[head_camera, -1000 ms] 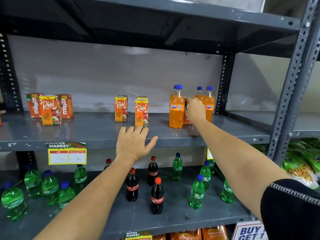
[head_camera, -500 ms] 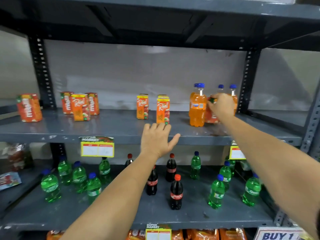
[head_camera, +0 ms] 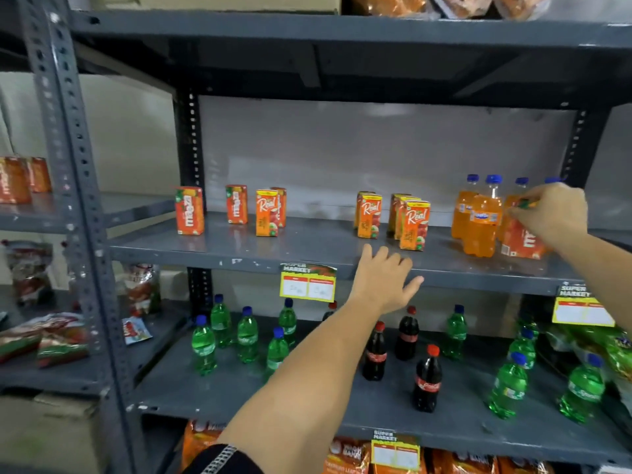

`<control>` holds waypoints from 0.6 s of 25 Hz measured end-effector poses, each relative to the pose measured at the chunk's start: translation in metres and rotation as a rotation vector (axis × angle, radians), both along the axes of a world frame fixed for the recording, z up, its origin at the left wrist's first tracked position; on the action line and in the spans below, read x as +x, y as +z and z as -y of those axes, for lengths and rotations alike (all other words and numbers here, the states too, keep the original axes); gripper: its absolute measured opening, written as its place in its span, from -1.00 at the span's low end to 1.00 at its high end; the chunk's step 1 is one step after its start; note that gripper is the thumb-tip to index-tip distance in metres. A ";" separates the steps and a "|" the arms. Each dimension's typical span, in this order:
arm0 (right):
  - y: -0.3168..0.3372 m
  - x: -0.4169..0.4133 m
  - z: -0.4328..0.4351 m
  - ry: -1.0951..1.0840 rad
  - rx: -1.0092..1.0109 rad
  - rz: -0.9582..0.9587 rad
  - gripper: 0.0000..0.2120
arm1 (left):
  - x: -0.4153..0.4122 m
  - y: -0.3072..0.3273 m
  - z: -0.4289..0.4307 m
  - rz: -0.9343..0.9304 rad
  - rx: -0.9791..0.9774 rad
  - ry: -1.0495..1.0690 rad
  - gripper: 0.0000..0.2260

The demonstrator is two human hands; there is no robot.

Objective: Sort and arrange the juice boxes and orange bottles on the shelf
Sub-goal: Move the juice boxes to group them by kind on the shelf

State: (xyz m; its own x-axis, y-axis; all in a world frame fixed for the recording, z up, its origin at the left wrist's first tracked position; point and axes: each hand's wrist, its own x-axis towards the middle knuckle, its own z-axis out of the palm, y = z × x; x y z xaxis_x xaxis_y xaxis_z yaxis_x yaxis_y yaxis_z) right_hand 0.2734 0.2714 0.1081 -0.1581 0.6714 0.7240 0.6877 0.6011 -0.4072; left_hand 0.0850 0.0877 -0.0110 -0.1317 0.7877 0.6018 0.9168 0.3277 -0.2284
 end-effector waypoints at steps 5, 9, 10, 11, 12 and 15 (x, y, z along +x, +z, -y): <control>0.006 -0.049 0.064 0.021 0.016 0.052 -0.74 | -0.070 0.007 0.076 0.031 0.025 0.084 -0.53; 0.011 -0.114 0.125 0.076 0.041 0.065 -0.75 | -0.142 0.012 0.145 0.055 0.029 0.164 -0.54; 0.010 -0.134 0.141 0.109 0.030 0.052 -0.74 | -0.160 0.012 0.162 0.054 0.028 0.181 -0.55; 0.009 -0.151 0.155 0.143 0.016 0.035 -0.74 | -0.174 0.012 0.175 0.048 0.028 0.190 -0.56; 0.008 -0.170 0.170 0.174 0.007 0.020 -0.73 | -0.189 0.012 0.188 0.032 0.027 0.193 -0.56; 0.004 -0.231 0.211 0.241 0.018 0.026 -0.71 | -0.233 0.009 0.224 -0.014 0.039 0.197 -0.56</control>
State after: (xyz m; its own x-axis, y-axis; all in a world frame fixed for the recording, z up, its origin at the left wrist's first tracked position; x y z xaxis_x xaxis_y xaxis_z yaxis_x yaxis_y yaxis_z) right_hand 0.0427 0.0600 0.1121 -0.3309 0.5990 0.7292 0.5335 0.7561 -0.3790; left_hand -0.1477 -0.1363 -0.0022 -0.2723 0.7233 0.6346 0.8309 0.5093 -0.2240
